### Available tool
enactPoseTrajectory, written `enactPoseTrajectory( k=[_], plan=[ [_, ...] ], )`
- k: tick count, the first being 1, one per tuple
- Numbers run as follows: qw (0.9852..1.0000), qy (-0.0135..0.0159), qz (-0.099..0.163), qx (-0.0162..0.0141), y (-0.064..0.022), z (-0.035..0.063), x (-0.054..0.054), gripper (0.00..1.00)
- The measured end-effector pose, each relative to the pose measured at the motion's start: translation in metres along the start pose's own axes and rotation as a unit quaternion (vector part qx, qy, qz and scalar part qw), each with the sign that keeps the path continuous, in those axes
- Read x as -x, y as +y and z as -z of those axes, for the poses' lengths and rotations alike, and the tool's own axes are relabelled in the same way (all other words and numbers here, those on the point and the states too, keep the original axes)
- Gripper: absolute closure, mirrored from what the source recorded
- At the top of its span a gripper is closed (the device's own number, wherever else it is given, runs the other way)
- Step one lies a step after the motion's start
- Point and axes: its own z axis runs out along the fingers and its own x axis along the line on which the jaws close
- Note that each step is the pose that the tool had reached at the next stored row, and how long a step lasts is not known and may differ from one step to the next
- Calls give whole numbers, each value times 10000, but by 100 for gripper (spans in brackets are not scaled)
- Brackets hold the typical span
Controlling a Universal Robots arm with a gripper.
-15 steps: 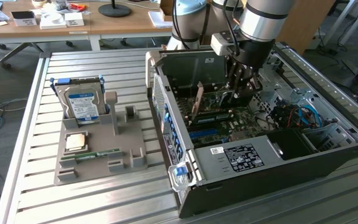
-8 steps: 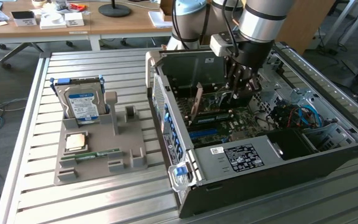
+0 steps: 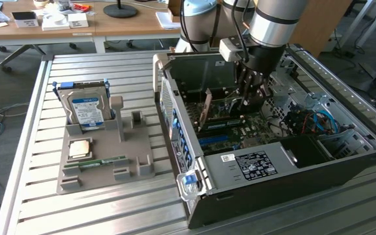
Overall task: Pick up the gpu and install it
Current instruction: 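Insert the gpu into the slot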
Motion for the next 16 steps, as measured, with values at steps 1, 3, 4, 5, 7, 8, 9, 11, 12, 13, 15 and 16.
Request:
enactPoseTrajectory(
  k=[1, 3, 4, 5, 7, 8, 9, 11, 12, 13, 15, 16],
  plan=[
    [10000, -2, 0, -1, 2, -8, 0, 73],
    [10000, -1, 0, 0, 7, -23, 0, 73],
    [10000, -1, 0, 0, 11, -33, 0, 73],
    [10000, 0, 0, 0, 14, -41, -1, 73],
    [10000, 0, 0, 0, 22, -57, -1, 73],
    [10000, 0, 0, 0, 25, -63, -3, 73],
    [10000, 0, 1, 0, 28, -66, -6, 73],
    [10000, -1, 1, 0, 34, -74, -20, 73],
    [10000, -1, 1, 0, 39, -79, -27, 73],
    [10000, -1, 0, 0, 45, -86, -33, 73],
    [10000, -1, 1, 0, 58, -102, -43, 73],
    [10000, 0, 1, 0, 65, -111, -49, 73]
  ],
)
